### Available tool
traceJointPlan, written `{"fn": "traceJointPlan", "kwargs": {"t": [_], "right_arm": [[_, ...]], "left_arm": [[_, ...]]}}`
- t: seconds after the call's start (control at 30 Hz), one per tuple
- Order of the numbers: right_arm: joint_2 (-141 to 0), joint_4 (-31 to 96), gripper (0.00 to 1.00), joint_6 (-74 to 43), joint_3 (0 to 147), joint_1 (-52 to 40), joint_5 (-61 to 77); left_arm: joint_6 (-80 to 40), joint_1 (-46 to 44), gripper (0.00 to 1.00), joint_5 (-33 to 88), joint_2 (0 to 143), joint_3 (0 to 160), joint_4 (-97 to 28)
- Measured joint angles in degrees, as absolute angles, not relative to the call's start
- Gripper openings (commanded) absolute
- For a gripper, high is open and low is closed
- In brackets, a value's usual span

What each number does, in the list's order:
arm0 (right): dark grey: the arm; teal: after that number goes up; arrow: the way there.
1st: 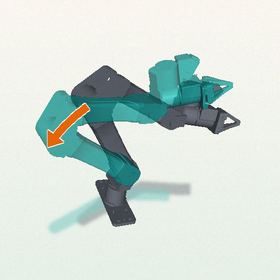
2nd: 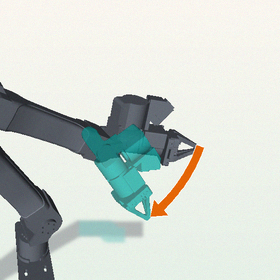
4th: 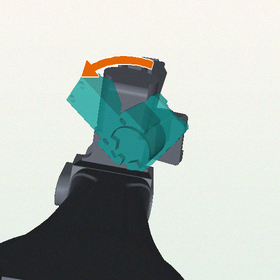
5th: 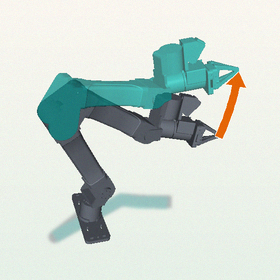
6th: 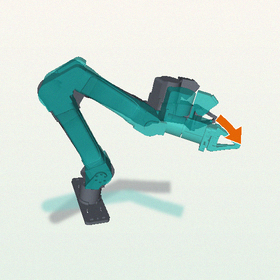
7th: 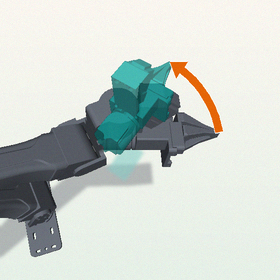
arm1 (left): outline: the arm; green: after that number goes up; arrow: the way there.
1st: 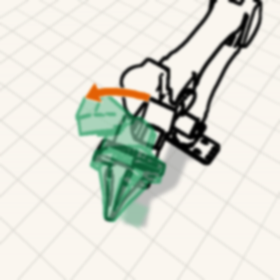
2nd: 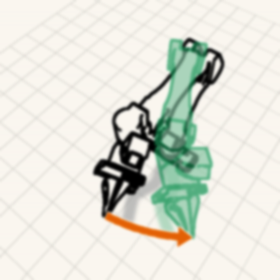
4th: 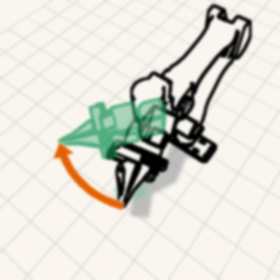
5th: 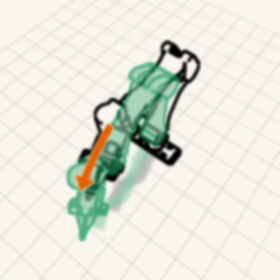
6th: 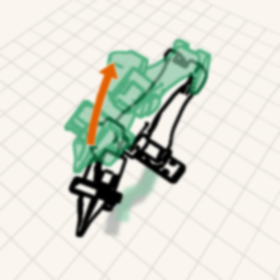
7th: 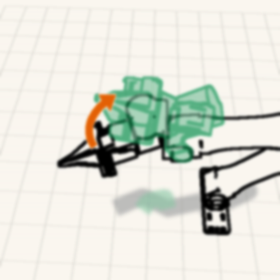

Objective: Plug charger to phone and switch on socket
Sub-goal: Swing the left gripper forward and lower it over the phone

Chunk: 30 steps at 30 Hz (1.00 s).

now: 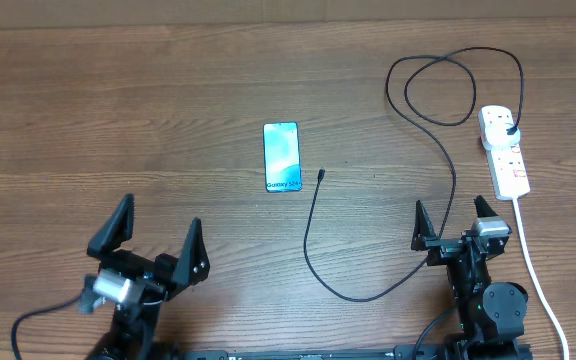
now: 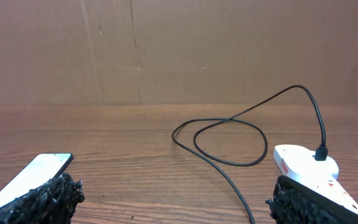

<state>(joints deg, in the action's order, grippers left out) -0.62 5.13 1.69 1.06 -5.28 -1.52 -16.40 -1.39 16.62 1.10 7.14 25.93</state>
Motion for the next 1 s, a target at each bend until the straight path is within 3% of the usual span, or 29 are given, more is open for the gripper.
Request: {"fn": "traceJointPlan", "kwargs": {"t": [0.23, 0.5, 0.6, 0.77, 0.9, 1.0], "right_arm": [[-0.62, 5.13, 1.0, 1.69, 1.06, -5.28, -1.52], [-0.62, 5.08, 1.0, 1.72, 1.06, -5.28, -1.52], [-0.62, 5.1, 1.0, 1.65, 1.06, -5.28, -1.52], [-0.62, 5.1, 1.0, 1.67, 1.06, -5.28, -1.5], [-0.62, 5.1, 1.0, 1.67, 1.06, -5.28, -1.52], [-0.62, 5.15, 1.0, 1.67, 1.06, -5.28, -1.52]], "left_arm": [[-11.86, -1.39, 1.0, 24.01, 16.43, 33.32, -0.36], [-5.32, -1.39, 1.0, 33.3, 50.33, 71.5, -38.17], [-4.91, -1.39, 1.0, 38.57, 60.71, 81.19, -46.24], [-4.97, -1.69, 1.0, 46.98, 69.78, 87.29, -48.82], [-6.33, -5.85, 1.0, 44.05, 73.78, 90.19, -53.6], [-7.55, -14.28, 1.0, 33.17, 77.73, 95.15, -62.81]]}}
